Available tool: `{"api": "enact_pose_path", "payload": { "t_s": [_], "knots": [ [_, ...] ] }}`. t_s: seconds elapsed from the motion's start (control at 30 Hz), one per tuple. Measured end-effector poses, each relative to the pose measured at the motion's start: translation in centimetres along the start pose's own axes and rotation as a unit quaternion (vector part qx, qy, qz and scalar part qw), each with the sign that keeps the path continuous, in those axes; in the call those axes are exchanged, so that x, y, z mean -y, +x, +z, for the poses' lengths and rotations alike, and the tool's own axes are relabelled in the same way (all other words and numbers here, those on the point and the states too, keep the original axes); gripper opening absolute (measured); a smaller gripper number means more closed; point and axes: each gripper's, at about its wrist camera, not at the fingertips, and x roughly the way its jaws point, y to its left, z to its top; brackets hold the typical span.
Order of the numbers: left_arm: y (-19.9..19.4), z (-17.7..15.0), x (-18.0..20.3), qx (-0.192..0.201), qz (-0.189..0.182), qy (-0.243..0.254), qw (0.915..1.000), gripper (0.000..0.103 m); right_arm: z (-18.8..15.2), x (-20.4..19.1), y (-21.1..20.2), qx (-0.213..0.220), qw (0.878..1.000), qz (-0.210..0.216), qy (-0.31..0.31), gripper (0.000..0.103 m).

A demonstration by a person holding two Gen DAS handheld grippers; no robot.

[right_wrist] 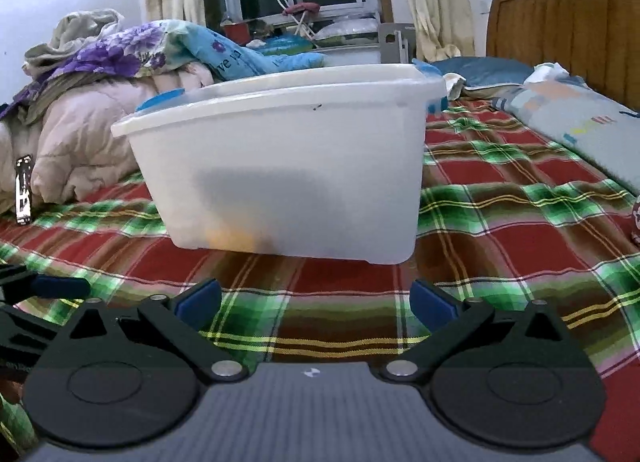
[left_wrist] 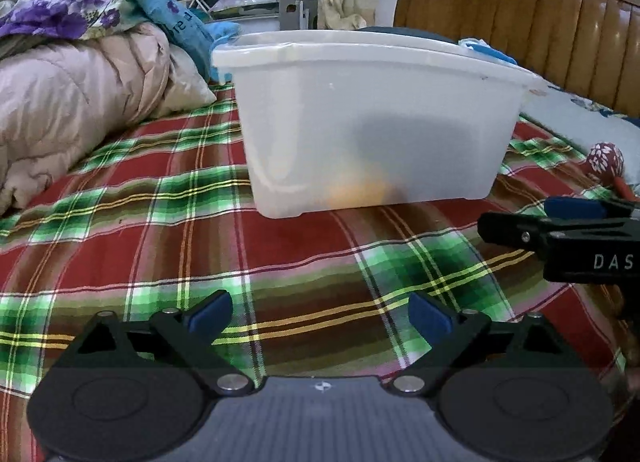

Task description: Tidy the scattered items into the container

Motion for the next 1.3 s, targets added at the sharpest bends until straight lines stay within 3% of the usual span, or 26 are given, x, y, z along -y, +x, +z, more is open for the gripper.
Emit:
{"api": "enact_pose_path", "payload": {
  "t_s": [0.2, 0.37, 0.5, 0.57, 0.67, 0.77, 0.9, 1.03, 1.3],
  "knots": [
    [-2.1, 2.2, 0.7, 0.019, 0.015, 0.026, 0.9994, 0.096, 1.7, -0.3, -2.1, 0.028, 1.000, 0.000, -0.003, 0.103],
    [-5.5, 5.9, 1.1, 0.048, 0.019, 0.040, 0.9979, 0.096, 5.3, -0.9, -5.2, 0.064, 0.998, 0.004, -0.012, 0.103],
    [-6.4, 9.6, 1.1, 0.042, 0.026, 0.055, 0.9973, 0.096, 9.8, -1.6, -5.7, 0.044, 0.999, -0.001, -0.029, 0.103],
    [-6.2, 11.4, 1.0, 0.024, 0.033, 0.073, 0.9965, 0.096, 12.1, -1.6, -5.0, 0.006, 0.999, 0.001, -0.040, 0.103],
    [-5.4, 13.7, 1.3, -0.015, 0.029, 0.110, 0.9934, 0.096, 15.3, -1.4, -2.8, -0.103, 0.991, 0.039, -0.073, 0.103],
    [-4.4, 15.4, 2.0, -0.033, 0.034, 0.141, 0.9889, 0.096, 17.1, -2.1, 0.1, -0.217, 0.965, 0.046, -0.139, 0.103],
    [-2.5, 16.7, 2.8, -0.055, 0.030, 0.149, 0.9868, 0.096, 17.0, -2.8, 4.0, -0.312, 0.931, 0.022, -0.191, 0.103],
    [-1.2, 17.3, 3.4, -0.066, 0.028, 0.149, 0.9862, 0.095, 16.4, -3.2, 6.1, -0.349, 0.914, 0.020, -0.205, 0.103],
    [-0.5, 18.2, 4.6, -0.074, 0.032, 0.173, 0.9815, 0.095, 17.0, -3.4, 6.8, -0.366, 0.904, 0.013, -0.221, 0.103]
  ]
}}
